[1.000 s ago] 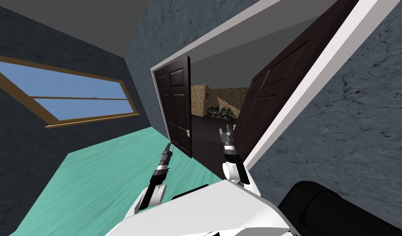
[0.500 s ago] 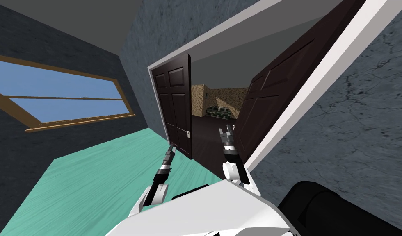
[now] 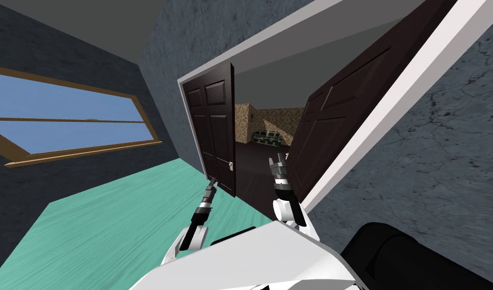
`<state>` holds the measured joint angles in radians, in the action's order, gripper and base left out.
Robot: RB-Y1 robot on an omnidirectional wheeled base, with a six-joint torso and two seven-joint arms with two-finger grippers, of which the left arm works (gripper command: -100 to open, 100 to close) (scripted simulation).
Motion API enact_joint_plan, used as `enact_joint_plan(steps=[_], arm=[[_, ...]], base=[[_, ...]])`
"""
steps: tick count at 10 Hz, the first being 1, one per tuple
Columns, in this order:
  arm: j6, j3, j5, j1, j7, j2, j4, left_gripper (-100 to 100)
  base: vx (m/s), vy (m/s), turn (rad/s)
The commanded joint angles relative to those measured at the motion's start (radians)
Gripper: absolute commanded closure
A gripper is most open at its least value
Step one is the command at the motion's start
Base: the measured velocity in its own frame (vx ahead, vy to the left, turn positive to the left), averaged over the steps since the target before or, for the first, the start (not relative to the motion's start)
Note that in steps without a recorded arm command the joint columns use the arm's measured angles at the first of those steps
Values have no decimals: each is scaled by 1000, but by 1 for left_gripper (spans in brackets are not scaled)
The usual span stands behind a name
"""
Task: Push the door open
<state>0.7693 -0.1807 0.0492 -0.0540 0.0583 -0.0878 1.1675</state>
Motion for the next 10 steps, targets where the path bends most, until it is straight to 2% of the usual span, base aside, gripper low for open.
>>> enact_joint_plan(steps=[1,3,4,10], arm=[[3,-9,5,21,7,3,-41,-100],[10,-21,11,47,16,5,-96,-100],[10,-21,11,47,16,5,-96,-100],[28,-55,29,117,41,18,-249,-100]], base=[[75,58,-64],[75,78,-82],[55,60,-24],[68,65,-69]])
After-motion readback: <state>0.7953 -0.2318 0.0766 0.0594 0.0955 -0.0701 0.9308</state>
